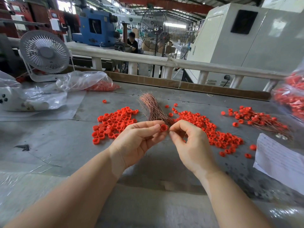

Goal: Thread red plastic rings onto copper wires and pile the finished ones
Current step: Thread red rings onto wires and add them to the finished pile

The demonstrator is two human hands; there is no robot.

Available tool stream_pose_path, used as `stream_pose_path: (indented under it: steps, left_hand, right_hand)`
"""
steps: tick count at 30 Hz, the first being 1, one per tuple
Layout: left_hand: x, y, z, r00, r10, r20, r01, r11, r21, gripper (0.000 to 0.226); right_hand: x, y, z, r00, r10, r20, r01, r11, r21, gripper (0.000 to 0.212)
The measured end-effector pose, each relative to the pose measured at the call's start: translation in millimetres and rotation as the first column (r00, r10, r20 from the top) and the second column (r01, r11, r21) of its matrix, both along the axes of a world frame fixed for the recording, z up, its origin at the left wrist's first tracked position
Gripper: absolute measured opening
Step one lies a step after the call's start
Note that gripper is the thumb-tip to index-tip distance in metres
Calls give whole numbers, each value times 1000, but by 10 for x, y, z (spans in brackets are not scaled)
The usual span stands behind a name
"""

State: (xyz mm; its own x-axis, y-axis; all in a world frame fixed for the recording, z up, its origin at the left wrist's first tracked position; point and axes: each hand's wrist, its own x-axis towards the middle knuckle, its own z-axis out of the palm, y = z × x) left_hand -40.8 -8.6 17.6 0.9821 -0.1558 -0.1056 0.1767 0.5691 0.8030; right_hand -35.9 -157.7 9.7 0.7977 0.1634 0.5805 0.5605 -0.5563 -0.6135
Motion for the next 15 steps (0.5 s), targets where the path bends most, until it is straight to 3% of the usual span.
stream_pose_path:
  steps: [15]
  left_hand:
    - [-3, 22, 4, 996, -92, 7, 92, 991, -94, 21]
  right_hand:
    - [23, 0, 14, 993, 77, -89, -61, 983, 175, 17]
